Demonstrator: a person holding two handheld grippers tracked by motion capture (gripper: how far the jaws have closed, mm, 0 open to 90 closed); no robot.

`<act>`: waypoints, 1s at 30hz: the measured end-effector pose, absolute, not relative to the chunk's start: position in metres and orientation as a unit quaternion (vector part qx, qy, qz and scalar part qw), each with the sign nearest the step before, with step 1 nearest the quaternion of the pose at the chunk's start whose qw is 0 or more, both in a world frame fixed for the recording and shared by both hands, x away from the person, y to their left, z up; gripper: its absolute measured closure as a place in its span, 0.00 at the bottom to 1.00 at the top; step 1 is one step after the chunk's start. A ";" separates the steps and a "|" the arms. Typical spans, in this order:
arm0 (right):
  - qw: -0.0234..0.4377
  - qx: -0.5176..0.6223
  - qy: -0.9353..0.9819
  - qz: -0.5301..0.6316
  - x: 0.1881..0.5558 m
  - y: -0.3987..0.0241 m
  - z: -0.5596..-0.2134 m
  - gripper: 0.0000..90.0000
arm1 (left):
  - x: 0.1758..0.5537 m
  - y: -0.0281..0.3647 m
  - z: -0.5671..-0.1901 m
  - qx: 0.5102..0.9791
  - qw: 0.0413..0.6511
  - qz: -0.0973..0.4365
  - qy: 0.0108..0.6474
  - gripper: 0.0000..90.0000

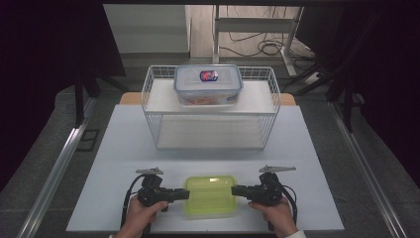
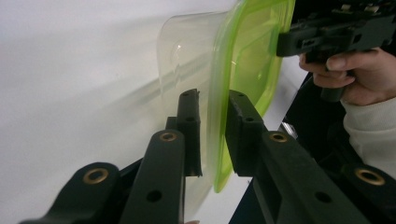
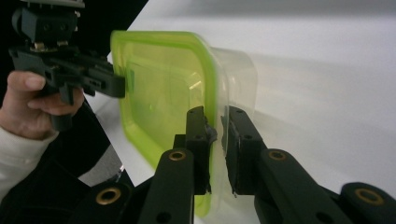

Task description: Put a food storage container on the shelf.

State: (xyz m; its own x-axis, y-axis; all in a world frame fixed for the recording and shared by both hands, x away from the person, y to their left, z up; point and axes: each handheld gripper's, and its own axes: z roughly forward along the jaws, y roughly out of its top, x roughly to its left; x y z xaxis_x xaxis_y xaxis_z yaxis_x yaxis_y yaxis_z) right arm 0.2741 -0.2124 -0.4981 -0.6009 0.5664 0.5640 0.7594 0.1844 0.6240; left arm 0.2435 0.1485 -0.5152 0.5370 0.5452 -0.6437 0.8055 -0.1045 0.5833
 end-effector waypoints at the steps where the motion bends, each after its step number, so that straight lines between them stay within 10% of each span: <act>1: 0.099 -0.431 -0.767 -0.466 0.273 -0.212 -0.498 0.89 | 0.243 0.148 -0.514 0.734 0.485 -0.126 0.458 0.86; 30: 0.044 -0.373 -0.780 -0.500 0.282 -0.203 -0.449 0.89 | 0.246 0.155 -0.471 0.752 0.504 -0.063 0.419 0.86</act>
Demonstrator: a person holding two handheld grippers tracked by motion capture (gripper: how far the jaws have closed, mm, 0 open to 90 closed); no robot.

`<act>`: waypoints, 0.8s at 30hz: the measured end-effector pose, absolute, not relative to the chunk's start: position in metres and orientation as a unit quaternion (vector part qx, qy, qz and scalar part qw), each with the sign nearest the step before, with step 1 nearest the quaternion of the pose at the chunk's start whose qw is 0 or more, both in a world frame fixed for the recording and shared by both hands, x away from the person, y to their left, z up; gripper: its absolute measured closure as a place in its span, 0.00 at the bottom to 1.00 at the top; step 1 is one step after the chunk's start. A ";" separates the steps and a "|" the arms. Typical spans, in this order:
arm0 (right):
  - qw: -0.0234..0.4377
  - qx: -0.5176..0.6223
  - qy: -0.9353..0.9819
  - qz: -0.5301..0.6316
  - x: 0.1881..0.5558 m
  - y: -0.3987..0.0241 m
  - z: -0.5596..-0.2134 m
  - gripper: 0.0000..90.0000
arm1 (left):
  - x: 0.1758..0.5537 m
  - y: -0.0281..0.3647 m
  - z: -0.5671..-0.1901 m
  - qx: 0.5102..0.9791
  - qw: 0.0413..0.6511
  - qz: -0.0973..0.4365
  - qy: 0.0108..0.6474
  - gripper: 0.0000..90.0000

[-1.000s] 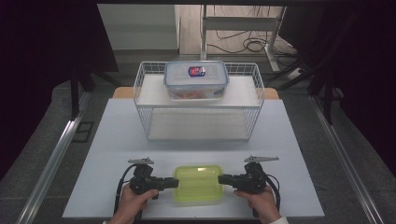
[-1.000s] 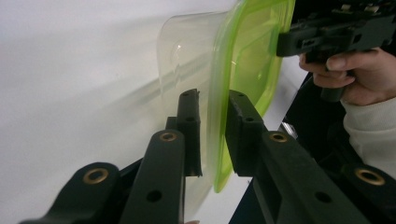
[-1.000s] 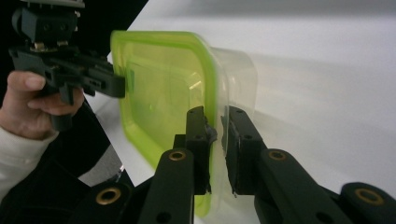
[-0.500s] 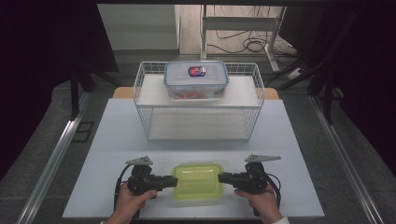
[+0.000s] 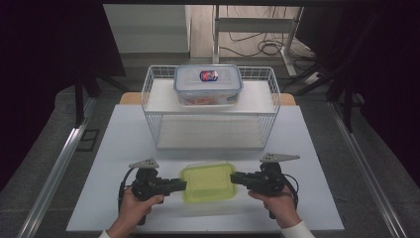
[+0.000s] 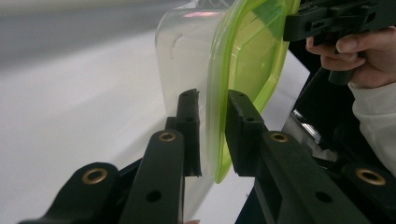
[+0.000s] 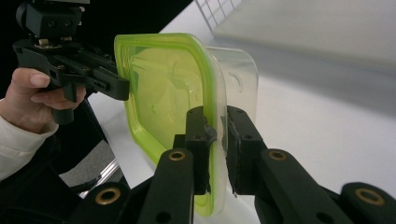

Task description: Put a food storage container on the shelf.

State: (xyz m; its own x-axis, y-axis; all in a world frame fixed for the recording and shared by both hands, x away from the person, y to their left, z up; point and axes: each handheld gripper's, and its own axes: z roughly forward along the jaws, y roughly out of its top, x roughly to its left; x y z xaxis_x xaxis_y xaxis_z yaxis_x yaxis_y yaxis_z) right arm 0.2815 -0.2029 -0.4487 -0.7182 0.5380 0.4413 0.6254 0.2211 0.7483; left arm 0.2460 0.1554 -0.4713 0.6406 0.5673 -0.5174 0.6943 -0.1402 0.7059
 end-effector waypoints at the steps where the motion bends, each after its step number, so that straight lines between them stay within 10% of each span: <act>1: 0.039 -0.369 -0.780 -0.504 0.285 -0.202 -0.441 0.89 | 0.249 0.157 -0.462 0.753 0.509 -0.055 0.414 0.86; 24: -0.018 -0.334 -0.776 -0.535 0.312 -0.198 -0.357 0.89 | 0.282 0.162 -0.379 0.748 0.542 -0.009 0.382 0.86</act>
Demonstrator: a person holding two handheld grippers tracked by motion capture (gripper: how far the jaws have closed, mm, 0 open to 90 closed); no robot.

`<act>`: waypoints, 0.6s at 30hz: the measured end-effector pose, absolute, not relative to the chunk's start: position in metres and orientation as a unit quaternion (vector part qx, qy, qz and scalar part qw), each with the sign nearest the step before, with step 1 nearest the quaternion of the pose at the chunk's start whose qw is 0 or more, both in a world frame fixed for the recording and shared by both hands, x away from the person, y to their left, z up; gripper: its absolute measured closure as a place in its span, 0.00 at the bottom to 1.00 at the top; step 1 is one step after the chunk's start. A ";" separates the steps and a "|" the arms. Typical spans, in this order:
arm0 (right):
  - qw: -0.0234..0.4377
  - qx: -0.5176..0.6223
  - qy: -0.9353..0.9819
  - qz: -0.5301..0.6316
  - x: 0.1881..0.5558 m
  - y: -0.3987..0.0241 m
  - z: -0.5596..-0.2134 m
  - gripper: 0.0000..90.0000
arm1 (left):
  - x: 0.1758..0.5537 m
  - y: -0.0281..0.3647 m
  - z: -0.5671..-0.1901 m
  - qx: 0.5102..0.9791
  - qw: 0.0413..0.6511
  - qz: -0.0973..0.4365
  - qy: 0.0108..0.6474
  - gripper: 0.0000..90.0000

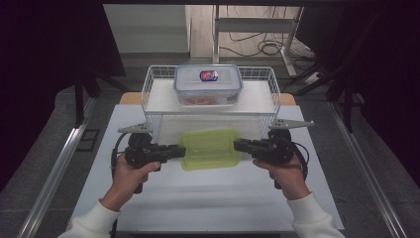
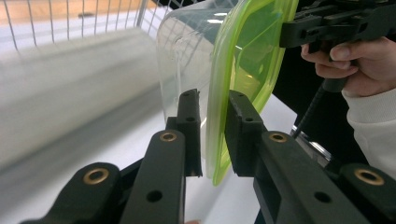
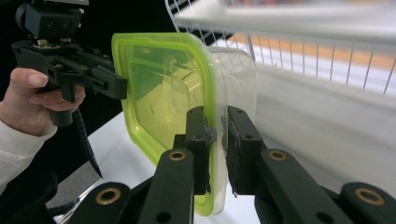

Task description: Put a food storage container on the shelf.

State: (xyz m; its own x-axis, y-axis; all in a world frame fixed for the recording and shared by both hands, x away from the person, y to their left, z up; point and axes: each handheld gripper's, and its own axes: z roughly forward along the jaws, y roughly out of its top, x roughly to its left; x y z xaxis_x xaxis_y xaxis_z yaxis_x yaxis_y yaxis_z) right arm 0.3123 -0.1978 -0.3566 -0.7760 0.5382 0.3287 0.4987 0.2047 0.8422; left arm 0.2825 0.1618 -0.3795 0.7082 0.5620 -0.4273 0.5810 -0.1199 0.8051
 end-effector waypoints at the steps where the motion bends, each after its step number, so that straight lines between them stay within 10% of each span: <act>1: 0.022 0.331 0.776 0.536 0.313 -0.197 -0.352 0.89 | 0.284 0.162 -0.373 0.748 0.545 -0.004 0.379 0.87; 18: 0.061 0.315 0.773 0.547 0.343 -0.189 -0.279 0.89 | 0.322 0.171 -0.307 0.743 0.565 0.025 0.358 0.87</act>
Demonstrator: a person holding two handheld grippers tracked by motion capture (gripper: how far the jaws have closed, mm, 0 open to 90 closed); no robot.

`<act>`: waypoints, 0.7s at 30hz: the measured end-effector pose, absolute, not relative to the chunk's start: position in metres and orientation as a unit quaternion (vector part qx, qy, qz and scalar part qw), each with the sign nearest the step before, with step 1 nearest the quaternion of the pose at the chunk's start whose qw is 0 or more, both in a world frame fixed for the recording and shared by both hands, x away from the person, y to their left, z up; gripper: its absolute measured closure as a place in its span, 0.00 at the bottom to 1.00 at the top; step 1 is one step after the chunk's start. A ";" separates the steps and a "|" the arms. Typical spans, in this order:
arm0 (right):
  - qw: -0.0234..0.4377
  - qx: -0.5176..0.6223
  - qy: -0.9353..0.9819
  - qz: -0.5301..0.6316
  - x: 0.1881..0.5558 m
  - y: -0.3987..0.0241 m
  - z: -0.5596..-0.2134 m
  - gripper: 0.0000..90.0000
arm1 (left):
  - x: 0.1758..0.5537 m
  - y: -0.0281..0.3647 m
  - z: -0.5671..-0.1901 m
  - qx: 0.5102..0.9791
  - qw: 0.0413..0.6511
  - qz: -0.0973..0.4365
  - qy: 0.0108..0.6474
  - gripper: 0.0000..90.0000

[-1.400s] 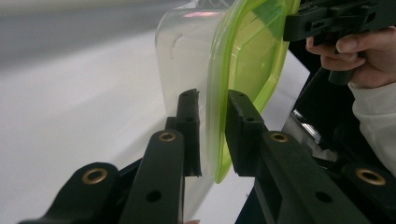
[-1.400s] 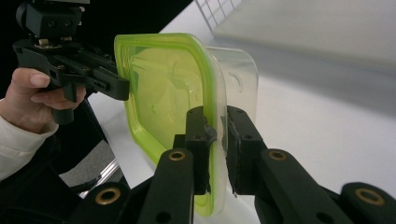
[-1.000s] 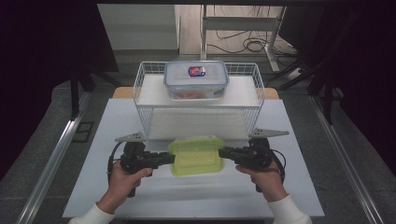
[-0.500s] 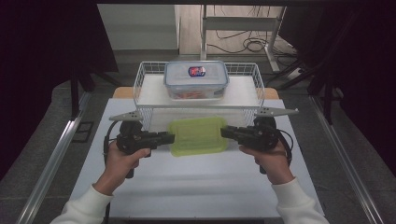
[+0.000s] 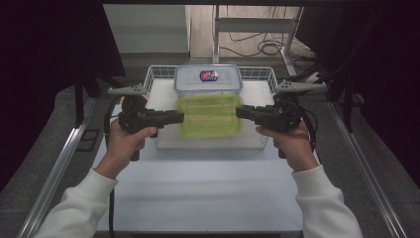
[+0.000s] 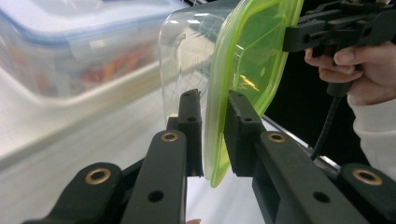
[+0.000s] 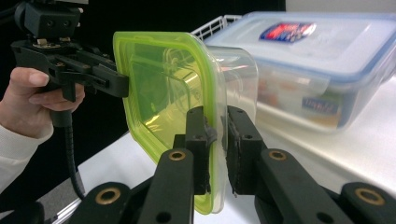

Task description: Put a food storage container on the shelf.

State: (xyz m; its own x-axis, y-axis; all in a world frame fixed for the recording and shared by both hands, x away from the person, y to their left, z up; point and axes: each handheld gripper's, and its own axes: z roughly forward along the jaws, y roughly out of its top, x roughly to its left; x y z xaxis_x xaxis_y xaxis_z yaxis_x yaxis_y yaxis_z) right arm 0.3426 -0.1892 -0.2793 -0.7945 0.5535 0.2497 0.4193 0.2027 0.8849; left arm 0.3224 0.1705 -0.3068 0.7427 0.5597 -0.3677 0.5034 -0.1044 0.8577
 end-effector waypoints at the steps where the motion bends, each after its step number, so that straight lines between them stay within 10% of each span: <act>1: 0.062 0.315 0.773 0.548 0.345 -0.189 -0.276 0.89 | 0.327 0.172 -0.302 0.742 0.568 0.024 0.356 0.87; 21: 0.046 0.341 0.761 0.550 0.428 -0.175 -0.236 0.89 | 0.396 0.180 -0.239 0.741 0.557 0.041 0.372 0.87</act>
State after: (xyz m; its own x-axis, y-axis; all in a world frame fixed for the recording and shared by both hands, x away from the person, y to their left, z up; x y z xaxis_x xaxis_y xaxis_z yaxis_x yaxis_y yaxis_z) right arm 0.4279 -0.1753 -0.2356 -0.7638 0.5688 0.3052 0.4682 0.1628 0.8685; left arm 0.3956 0.1802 -0.2386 0.7196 0.5979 -0.3532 0.5057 -0.1026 0.8566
